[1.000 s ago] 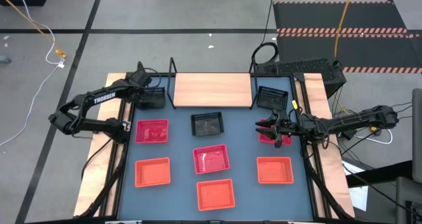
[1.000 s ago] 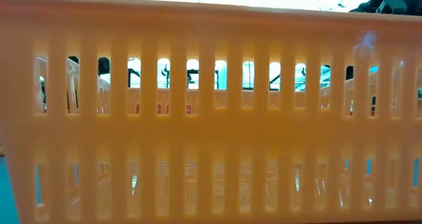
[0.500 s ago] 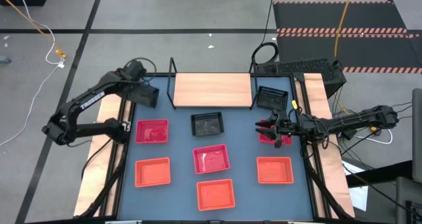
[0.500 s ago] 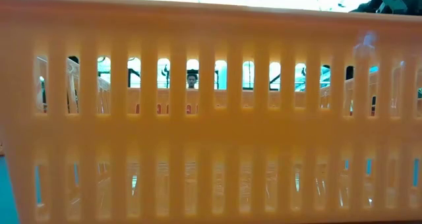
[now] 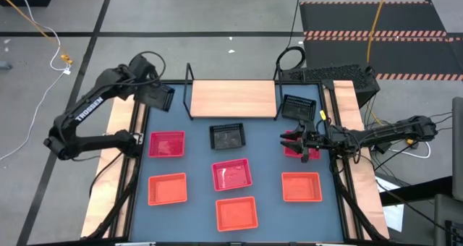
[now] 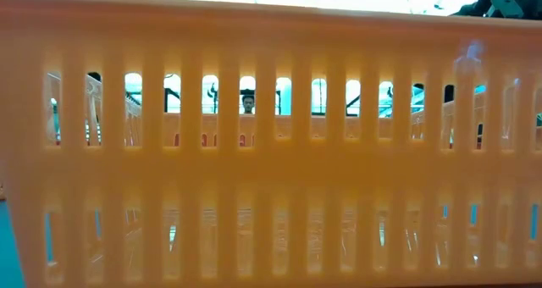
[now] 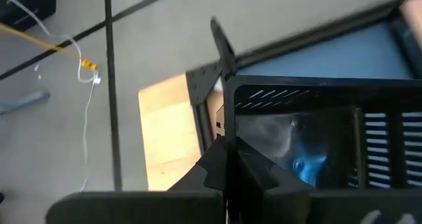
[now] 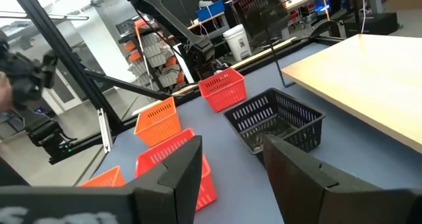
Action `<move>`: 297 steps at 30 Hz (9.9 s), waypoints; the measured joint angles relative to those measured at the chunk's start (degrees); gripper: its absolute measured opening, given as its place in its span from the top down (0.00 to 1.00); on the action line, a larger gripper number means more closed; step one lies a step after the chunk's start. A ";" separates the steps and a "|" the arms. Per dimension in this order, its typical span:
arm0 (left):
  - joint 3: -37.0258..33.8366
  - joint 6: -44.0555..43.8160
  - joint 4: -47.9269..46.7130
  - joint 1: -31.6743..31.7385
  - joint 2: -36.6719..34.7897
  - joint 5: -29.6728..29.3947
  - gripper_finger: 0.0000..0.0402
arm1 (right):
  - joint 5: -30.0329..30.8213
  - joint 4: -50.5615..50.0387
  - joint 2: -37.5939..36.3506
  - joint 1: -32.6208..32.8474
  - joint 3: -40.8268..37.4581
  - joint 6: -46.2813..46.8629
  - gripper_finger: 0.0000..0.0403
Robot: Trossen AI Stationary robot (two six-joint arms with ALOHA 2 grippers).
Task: Stack baskets on shelf by color
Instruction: Put the left black basket on the shelf, then put the left red basket on the shelf
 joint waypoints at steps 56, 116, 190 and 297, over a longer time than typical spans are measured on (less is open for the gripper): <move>30.03 59.70 15.62 -15.14 44.35 34.91 0.98 | 0.38 -2.36 0.02 -0.02 0.04 1.20 0.62; 27.78 31.33 14.75 -38.41 35.57 19.15 0.70 | 1.53 -2.75 0.13 1.83 0.00 -0.39 0.62; 1.02 23.15 28.27 -37.11 28.95 17.48 0.70 | -0.05 1.77 1.95 2.49 0.04 -6.42 0.61; -2.79 -34.97 -6.37 -51.58 19.87 12.49 0.98 | -2.94 9.29 6.23 2.47 0.04 -3.04 0.61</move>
